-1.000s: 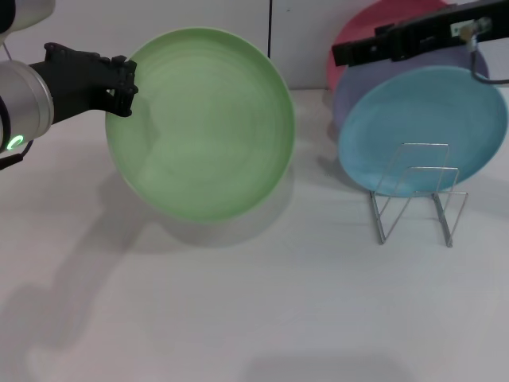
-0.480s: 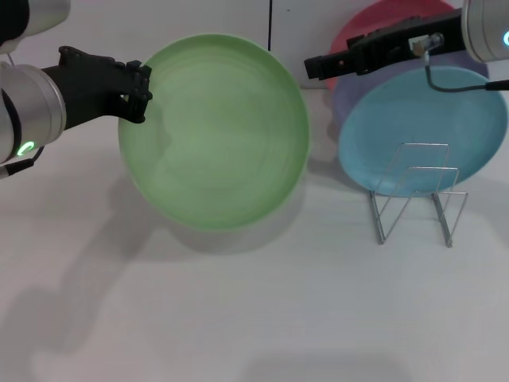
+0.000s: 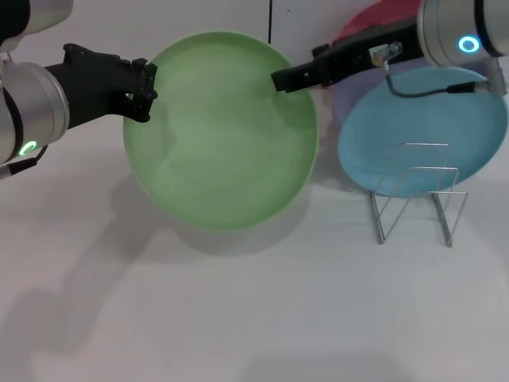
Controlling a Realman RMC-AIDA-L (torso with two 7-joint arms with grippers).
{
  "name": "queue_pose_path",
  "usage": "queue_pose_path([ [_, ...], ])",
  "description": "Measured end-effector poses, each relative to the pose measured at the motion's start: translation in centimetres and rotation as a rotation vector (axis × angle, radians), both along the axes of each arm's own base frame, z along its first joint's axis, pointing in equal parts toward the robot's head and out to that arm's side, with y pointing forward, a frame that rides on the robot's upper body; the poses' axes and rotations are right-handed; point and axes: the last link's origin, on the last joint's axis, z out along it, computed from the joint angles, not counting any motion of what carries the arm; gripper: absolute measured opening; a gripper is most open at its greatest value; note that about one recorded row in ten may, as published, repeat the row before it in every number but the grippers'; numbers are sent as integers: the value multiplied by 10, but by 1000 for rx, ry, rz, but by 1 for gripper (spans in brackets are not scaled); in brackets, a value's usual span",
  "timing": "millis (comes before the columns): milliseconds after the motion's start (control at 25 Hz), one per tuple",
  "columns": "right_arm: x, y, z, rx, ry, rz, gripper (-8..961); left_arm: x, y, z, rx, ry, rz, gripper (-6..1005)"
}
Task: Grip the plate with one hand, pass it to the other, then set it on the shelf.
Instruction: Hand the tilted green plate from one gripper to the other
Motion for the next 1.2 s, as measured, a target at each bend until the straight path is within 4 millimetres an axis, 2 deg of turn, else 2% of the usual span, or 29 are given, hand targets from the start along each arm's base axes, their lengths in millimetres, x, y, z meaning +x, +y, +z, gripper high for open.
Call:
queue_pose_path([
  [200, -8, -1, 1, 5, -1, 27, 810, 0, 0, -1, -4, 1, -1, 36],
  [640, -9, 6, -14, -20, -13, 24, 810, 5, 0, -2, -8, 1, -14, 36],
  [1080, -7, 11, -18, -34, -21, 18, 811, 5, 0, -3, -8, -6, -12, 36],
  [1200, -6, 12, -20, -41, -27, 17, 730, 6, 0, -3, -10, -7, -12, 36],
])
